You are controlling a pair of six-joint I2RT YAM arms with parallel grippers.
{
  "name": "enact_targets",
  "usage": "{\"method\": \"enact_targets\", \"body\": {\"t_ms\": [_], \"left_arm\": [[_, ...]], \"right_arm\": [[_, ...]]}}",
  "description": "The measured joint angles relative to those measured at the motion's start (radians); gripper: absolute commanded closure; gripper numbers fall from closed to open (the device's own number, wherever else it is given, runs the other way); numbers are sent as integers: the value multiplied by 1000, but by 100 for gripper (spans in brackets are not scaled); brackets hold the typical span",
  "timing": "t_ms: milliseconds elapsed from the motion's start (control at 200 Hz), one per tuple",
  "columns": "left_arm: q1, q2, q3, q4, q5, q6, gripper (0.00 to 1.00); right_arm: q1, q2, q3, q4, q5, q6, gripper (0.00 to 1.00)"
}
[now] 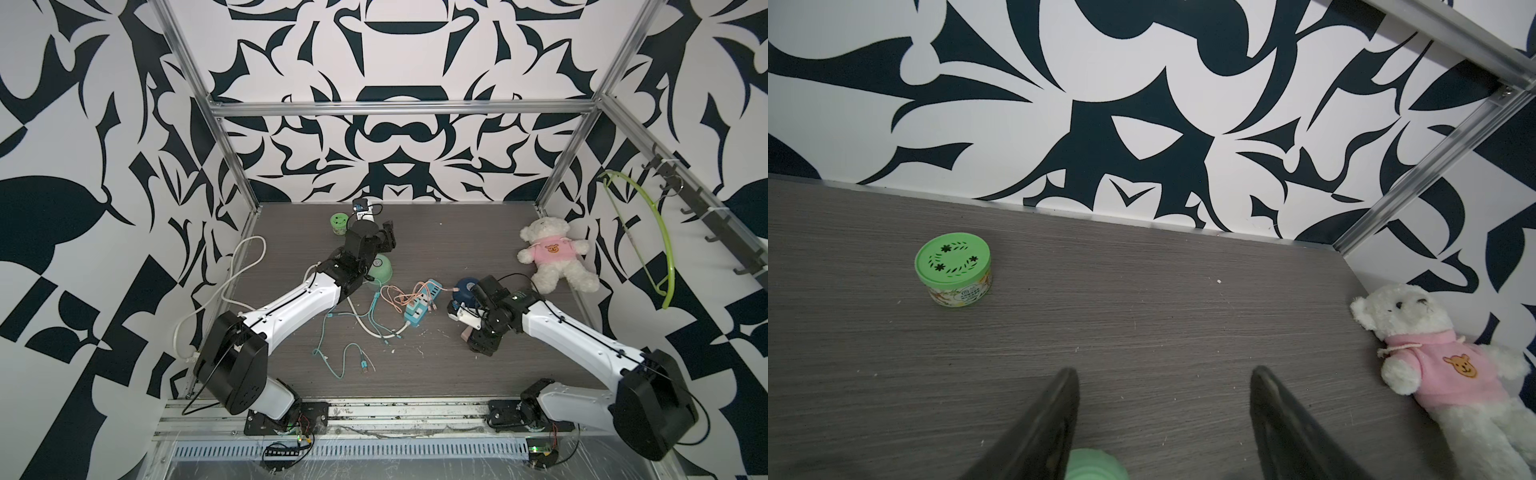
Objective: Charge the cordless meat grinders
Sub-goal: Pick up the plug from the center of the board.
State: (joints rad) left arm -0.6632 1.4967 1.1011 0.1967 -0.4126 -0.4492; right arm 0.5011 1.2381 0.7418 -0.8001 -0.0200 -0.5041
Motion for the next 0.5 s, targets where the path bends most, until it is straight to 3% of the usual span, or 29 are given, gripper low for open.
{"method": "enact_targets", "body": {"t_ms": [285,500], "left_arm": [[0,-5,-11,-1,-15,1,32],[0,-5,-11,0,-15,8,32]], "right_arm": [[0,90,-14,109,32,10,31],[0,145,-44,161,37,27,43]]}}
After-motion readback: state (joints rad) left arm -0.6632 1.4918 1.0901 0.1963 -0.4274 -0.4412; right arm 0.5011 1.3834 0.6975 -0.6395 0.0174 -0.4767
